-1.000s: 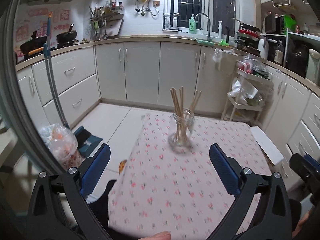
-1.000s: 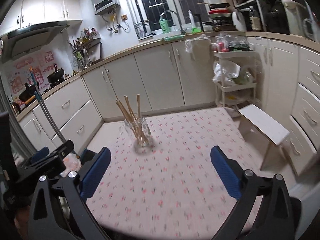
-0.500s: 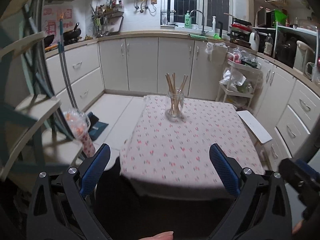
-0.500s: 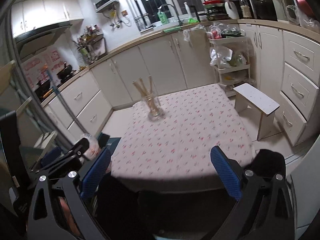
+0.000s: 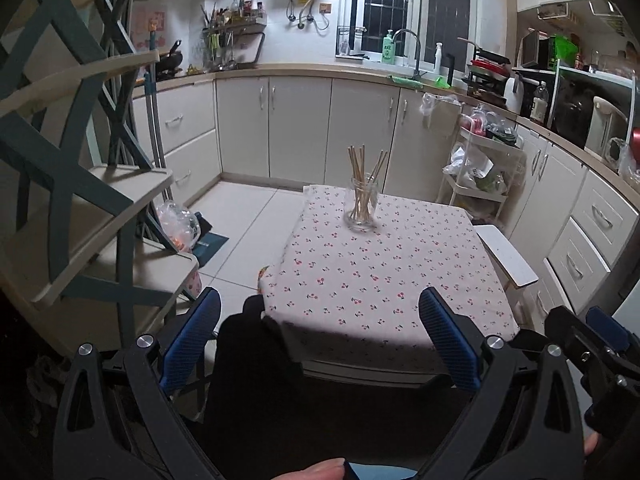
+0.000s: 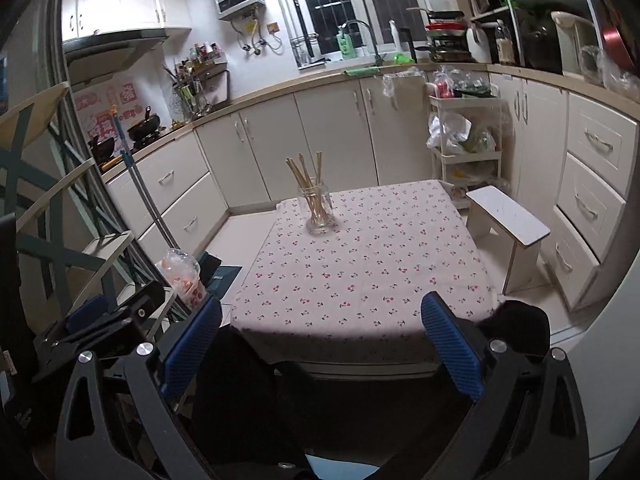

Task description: Organize utensils

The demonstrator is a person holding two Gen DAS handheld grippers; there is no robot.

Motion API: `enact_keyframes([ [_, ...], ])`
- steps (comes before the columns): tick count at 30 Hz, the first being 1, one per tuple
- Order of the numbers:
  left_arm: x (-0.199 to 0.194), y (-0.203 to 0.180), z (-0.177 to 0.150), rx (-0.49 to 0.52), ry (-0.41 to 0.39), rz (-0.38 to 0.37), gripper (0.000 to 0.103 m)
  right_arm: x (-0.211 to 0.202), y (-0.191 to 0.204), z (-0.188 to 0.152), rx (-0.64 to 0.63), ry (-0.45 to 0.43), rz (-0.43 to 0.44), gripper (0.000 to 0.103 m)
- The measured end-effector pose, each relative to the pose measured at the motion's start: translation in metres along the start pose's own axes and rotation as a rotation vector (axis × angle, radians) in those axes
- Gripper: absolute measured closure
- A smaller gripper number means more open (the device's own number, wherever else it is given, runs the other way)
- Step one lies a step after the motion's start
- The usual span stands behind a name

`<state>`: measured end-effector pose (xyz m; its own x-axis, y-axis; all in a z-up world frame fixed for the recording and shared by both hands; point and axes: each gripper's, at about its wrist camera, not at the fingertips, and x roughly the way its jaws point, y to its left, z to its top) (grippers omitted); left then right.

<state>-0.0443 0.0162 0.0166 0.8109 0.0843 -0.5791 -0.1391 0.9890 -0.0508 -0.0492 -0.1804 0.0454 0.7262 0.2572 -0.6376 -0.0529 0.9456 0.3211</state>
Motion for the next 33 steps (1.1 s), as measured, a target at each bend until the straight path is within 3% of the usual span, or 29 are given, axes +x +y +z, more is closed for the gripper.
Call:
enact_keyframes([
  [33, -0.018, 0.011, 0.005, 0.001, -0.058, -0.010, 0.008, -0.016, 0.007, -0.001, -0.002, -0.027, 0.015, 0.007],
])
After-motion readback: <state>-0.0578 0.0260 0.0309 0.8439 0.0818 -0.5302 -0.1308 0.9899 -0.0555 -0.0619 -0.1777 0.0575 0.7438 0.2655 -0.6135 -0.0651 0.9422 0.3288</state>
